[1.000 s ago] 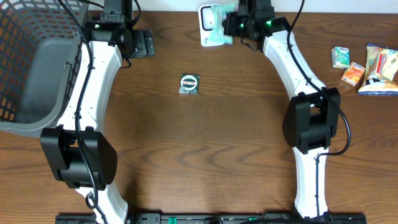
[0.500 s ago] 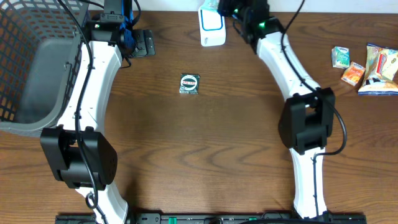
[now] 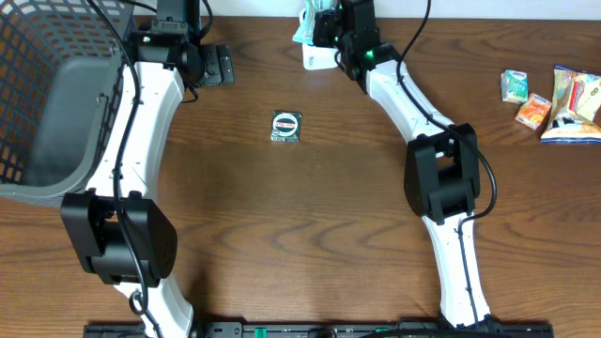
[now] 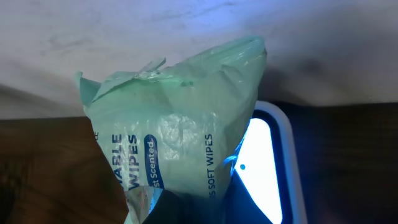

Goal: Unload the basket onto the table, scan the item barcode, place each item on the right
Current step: 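Hold the wipes pack in front of the scanner window, then carry the wipes pack to the far right and release it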

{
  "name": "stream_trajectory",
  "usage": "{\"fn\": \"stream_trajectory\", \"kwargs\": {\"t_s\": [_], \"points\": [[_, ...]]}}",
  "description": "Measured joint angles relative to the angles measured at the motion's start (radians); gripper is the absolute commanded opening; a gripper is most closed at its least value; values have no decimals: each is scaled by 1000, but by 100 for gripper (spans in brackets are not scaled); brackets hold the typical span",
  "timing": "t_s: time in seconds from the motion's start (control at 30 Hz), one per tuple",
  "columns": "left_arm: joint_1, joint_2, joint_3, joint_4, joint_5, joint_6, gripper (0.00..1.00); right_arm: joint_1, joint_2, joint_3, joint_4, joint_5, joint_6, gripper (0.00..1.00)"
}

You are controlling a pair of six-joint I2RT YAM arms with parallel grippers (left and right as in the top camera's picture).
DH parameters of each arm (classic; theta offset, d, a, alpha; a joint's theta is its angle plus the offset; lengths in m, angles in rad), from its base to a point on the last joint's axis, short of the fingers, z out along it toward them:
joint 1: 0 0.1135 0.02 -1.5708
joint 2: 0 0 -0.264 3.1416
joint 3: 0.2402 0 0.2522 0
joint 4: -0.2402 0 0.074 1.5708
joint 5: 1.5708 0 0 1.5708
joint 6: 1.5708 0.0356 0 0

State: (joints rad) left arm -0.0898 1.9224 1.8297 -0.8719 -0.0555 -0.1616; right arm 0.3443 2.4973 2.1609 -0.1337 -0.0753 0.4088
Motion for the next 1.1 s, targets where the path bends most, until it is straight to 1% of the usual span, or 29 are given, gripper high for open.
{"fn": "stream_trajectory", "kwargs": {"t_s": [0.33, 0.47, 0.57, 0.7, 0.77, 0.9, 1.03, 1.07, 1.1], "points": [[0, 0, 0, 0, 0, 0, 98, -8, 0, 0, 2, 4, -5, 1], [0, 0, 0, 0, 0, 0, 97, -33, -2, 0, -19, 4, -14, 1], [0, 0, 0, 0, 0, 0, 97, -71, -19, 0, -66, 5, -22, 1], [0, 0, 0, 0, 0, 0, 98, -152, -77, 0, -210, 13, -34, 1], [0, 0, 0, 0, 0, 0, 98, -202, -116, 0, -304, 54, -38, 1], [0, 0, 0, 0, 0, 0, 98, -306, -175, 5, -491, 210, -42, 1], [0, 0, 0, 0, 0, 0, 98, -430, -181, 5, -651, 380, -47, 1], [0, 0, 0, 0, 0, 0, 98, -457, -181, 5, -671, 397, -50, 2], [0, 0, 0, 0, 0, 0, 98, -481, -181, 5, -687, 412, -55, 5]]}}
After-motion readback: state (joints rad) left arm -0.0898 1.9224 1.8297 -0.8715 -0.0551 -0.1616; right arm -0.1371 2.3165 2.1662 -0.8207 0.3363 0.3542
